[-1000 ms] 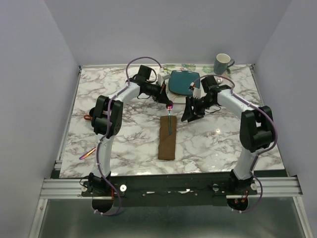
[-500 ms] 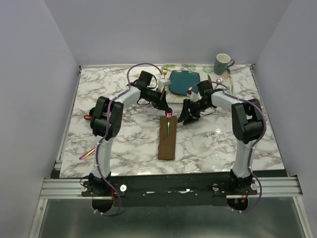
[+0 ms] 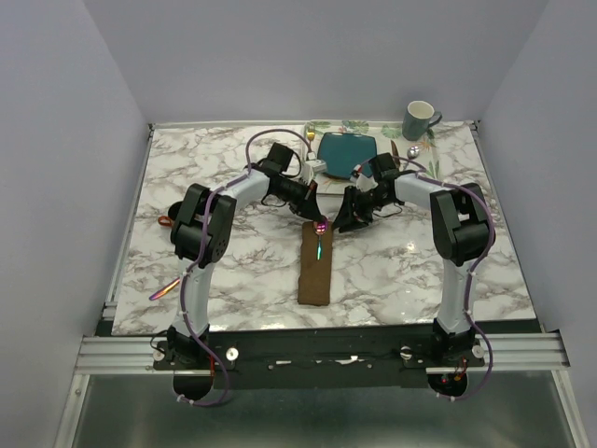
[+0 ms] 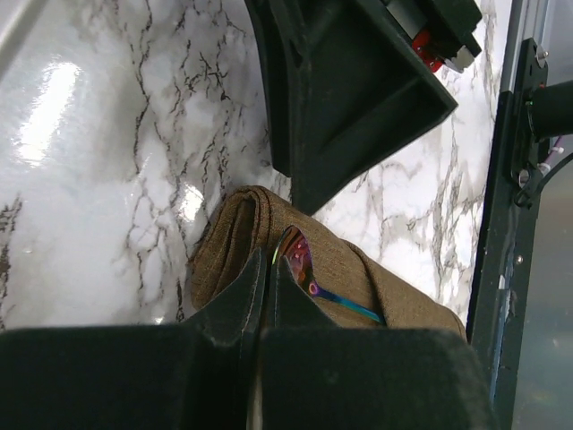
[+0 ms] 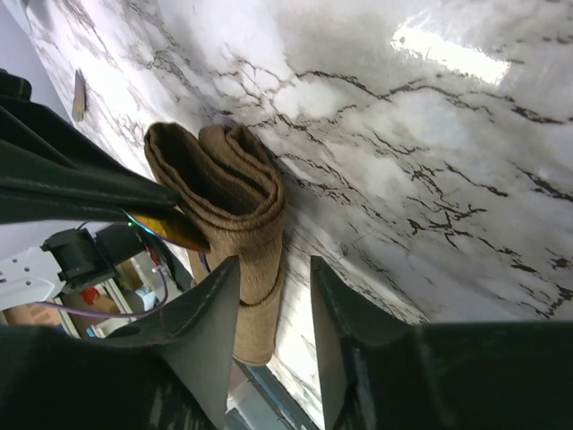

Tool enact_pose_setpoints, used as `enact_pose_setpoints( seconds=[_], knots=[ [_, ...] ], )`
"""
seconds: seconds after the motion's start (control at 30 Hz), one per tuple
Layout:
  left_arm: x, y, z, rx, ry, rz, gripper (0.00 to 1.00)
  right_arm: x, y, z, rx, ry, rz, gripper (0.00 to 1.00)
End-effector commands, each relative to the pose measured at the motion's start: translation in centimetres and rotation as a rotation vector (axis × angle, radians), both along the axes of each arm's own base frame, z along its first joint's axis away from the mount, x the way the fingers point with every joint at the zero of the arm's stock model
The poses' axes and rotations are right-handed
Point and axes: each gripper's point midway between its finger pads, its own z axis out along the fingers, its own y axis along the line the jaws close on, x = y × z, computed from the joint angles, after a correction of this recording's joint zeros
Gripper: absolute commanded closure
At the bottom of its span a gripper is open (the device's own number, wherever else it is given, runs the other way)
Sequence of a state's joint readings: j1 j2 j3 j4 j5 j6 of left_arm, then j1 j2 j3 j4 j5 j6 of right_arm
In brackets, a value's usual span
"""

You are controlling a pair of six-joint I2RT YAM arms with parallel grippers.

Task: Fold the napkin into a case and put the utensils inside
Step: Insert the spoon into the folded napkin.

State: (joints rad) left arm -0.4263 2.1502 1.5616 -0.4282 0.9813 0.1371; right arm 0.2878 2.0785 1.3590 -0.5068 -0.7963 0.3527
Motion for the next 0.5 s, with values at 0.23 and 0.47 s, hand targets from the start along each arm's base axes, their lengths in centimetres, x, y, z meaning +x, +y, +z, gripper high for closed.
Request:
enact_pose_setpoints(
  seconds=[0.23,0.47],
  knots=[
    [-1.19,-0.71,2.21,-0.039,-0.032,-0.015,1.0,-0.12,0.31,-0.66,-0.002,0.01,-0.017,0.66],
    [-1.36,-0.78,2.13,-0.041,-0.021,-0.016,1.0,-0.69,0.98,-0.49,0.019,0.017,0.003,0.57]
  ],
)
